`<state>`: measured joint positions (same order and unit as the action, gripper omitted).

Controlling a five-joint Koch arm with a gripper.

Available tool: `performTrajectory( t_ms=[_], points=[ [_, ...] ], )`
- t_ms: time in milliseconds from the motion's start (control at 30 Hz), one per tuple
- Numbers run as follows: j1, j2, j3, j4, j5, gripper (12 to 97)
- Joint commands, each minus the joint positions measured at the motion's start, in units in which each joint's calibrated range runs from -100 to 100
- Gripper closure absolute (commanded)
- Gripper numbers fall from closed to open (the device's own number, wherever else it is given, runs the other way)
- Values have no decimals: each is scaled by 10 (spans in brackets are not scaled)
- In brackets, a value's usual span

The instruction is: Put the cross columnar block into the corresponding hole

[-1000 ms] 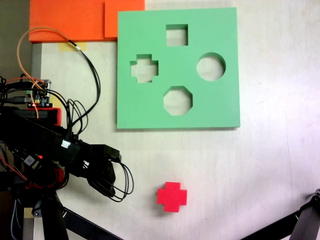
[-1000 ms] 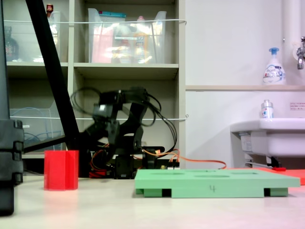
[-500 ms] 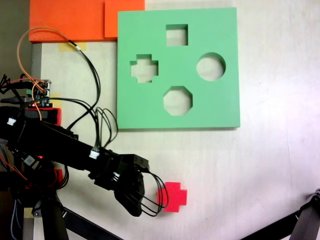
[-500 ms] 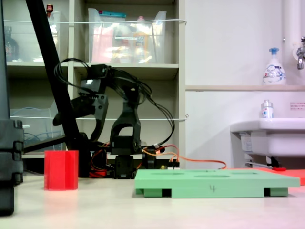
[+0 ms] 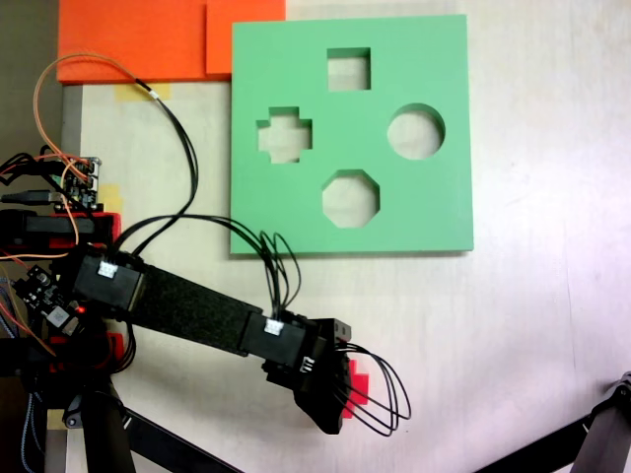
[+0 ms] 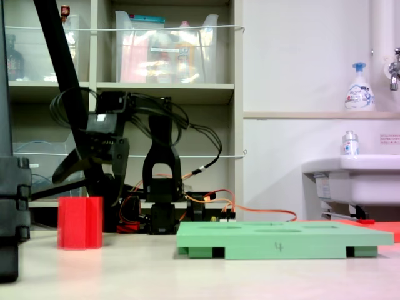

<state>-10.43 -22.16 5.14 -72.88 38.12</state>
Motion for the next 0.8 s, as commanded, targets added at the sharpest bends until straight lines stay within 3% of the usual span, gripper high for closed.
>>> performTrajectory(
  t_ms=[0, 533, 567, 667, 767],
  points=[
    [0, -3, 33, -1, -4, 380],
    [-13, 104, 30, 19, -6, 391],
    [-13, 108, 29, 19, -6, 421],
    [-14, 110, 13, 19, -6, 615],
    [-15, 110, -1, 19, -6, 662]
  ],
)
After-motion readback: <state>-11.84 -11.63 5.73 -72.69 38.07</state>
